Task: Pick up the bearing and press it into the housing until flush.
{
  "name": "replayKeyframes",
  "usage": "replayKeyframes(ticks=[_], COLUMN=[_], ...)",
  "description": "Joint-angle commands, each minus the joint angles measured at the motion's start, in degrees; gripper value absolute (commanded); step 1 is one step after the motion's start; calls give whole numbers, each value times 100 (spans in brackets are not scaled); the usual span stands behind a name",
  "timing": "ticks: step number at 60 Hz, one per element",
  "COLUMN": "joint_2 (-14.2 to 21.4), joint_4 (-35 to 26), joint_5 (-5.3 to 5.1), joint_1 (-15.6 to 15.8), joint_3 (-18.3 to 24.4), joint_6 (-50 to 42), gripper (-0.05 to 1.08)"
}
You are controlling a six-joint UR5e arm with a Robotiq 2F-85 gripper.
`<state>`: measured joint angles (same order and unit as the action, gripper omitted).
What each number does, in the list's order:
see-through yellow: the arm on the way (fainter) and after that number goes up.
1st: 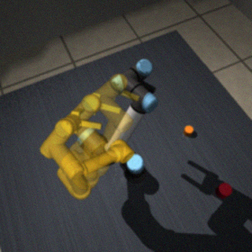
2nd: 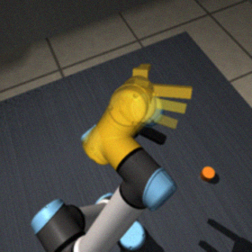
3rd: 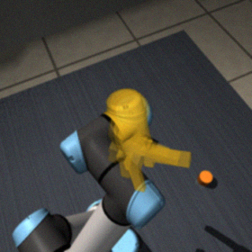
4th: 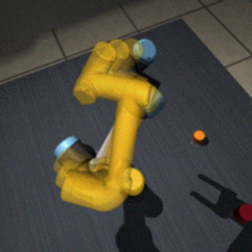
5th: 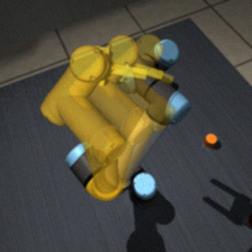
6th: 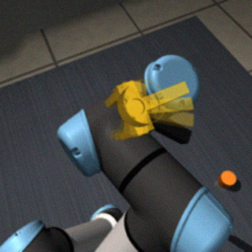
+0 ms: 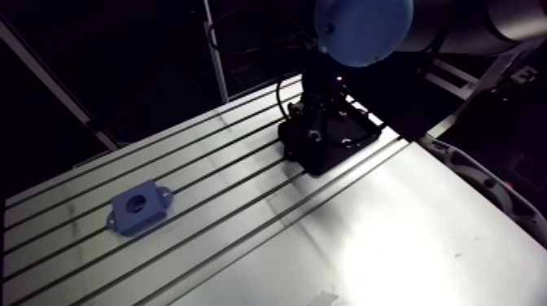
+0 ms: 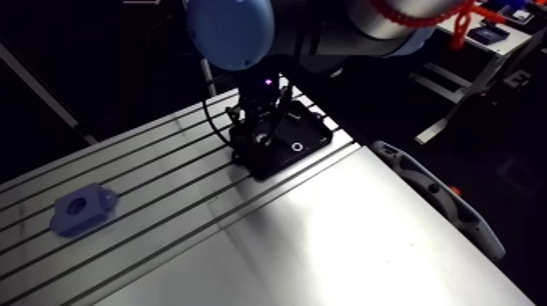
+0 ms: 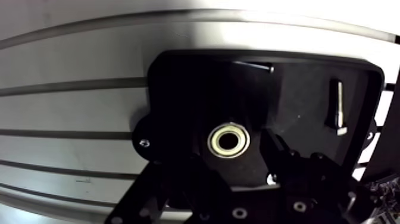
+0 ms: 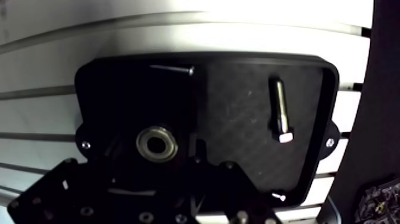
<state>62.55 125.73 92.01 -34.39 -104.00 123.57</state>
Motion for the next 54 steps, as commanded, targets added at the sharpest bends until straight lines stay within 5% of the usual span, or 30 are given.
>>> replayKeyframes(ticks=[1,54], joint_2=[-11,-2], joint_4=[0,26], joint_5=[6,6], joint_1=[35,28], joint_3=[-2,-37], joint_6=[-3,-3], gripper=[41,49])
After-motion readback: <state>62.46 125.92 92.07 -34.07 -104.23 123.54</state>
